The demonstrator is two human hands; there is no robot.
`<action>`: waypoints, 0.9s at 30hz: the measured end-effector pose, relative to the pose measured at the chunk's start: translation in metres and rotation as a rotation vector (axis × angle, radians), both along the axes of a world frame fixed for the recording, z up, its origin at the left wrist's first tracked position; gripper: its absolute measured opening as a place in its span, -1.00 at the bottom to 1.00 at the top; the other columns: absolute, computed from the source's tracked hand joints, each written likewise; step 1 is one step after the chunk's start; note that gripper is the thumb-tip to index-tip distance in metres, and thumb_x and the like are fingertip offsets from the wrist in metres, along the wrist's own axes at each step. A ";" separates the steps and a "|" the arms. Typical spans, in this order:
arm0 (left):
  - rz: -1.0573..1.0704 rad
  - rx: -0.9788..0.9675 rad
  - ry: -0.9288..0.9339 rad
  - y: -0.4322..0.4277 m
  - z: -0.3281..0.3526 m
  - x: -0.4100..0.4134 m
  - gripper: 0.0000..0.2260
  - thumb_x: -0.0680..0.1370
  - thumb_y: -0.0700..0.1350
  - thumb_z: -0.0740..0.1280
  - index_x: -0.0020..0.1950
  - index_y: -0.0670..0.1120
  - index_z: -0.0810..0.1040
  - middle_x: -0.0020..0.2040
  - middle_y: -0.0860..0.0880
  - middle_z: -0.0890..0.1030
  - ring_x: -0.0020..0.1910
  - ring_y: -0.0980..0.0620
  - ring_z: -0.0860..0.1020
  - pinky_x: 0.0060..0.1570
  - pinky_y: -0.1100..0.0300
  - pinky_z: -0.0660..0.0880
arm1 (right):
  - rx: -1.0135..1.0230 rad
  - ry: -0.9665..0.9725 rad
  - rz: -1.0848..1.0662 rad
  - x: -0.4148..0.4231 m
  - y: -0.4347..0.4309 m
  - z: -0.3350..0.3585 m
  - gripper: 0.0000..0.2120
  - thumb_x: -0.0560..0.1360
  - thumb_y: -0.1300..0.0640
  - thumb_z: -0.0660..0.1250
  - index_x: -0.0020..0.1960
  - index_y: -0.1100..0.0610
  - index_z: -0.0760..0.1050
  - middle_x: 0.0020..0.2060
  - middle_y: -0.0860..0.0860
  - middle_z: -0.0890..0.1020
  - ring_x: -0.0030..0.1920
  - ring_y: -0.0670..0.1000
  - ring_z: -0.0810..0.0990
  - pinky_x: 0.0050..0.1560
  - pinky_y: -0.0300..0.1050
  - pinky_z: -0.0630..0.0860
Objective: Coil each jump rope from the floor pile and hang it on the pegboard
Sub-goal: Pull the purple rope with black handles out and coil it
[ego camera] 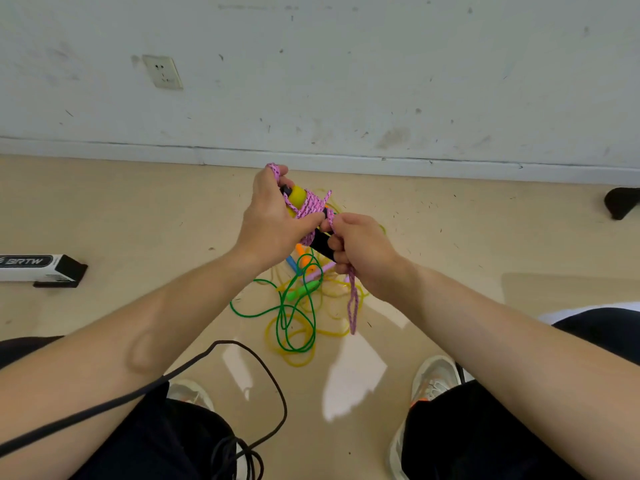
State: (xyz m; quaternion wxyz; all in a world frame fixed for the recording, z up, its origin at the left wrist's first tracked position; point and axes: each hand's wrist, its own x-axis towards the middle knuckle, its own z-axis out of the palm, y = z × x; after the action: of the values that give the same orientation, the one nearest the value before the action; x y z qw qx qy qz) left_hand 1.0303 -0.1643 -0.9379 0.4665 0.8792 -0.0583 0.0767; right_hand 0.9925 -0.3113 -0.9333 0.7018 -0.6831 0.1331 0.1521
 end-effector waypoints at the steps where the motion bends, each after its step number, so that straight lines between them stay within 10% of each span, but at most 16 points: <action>1: 0.031 -0.044 0.000 -0.002 -0.002 0.000 -0.28 0.39 -0.02 0.58 0.41 -0.12 0.28 0.18 -0.01 0.43 0.16 0.05 0.47 0.13 0.23 0.40 | -0.085 -0.052 -0.001 -0.001 0.002 -0.002 -0.74 0.63 0.21 0.07 -0.17 0.12 0.45 -0.47 -0.01 0.33 -0.56 -0.05 0.21 -0.55 -0.27 0.25; 4: 0.122 -0.194 0.081 -0.005 -0.005 0.001 -0.28 0.38 -0.02 0.59 0.40 -0.11 0.28 0.18 -0.03 0.44 0.13 0.08 0.49 0.19 0.11 0.50 | -0.377 -0.249 0.061 -0.006 0.006 -0.007 -0.73 0.65 0.12 0.10 -0.18 0.15 0.43 -0.44 -0.02 0.41 -0.47 -0.05 0.32 -0.46 -0.20 0.31; 8: 0.169 -0.488 0.353 -0.008 -0.002 -0.003 -0.27 0.41 -0.11 0.58 0.45 -0.11 0.25 0.23 0.00 0.43 -0.02 0.16 0.57 -0.32 0.25 0.60 | -0.642 -0.403 0.163 -0.008 0.005 -0.008 -0.72 0.68 0.08 0.07 -0.17 0.13 0.34 -0.37 0.02 0.47 -0.40 0.00 0.38 -0.37 -0.06 0.32; 13: 0.227 -0.625 0.515 -0.009 -0.008 -0.004 -0.16 0.31 -0.03 0.65 0.45 -0.10 0.26 0.24 -0.10 0.49 0.01 -0.07 0.67 -0.13 -0.03 0.68 | -0.822 -0.434 0.297 -0.005 0.002 0.002 -0.78 0.69 0.07 0.05 -0.09 0.05 0.37 -0.30 0.05 0.56 -0.39 0.05 0.51 -0.41 -0.05 0.38; 27: 0.245 -0.870 0.526 -0.004 0.005 0.008 -0.23 0.33 -0.12 0.64 0.42 -0.27 0.36 0.06 -0.26 0.68 -0.21 -0.13 0.71 -0.25 0.03 0.64 | -0.837 -0.602 0.177 -0.010 0.011 -0.017 -0.73 0.69 -0.08 -0.06 -0.05 0.02 0.30 -0.35 0.07 0.54 -0.33 0.12 0.67 -0.44 0.07 0.46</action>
State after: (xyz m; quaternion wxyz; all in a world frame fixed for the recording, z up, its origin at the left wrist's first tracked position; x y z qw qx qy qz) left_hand 1.0382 -0.1679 -0.9329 0.7753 0.5938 0.2014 -0.0758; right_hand 0.9820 -0.3005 -0.9505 0.3602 -0.9273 -0.0836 -0.0585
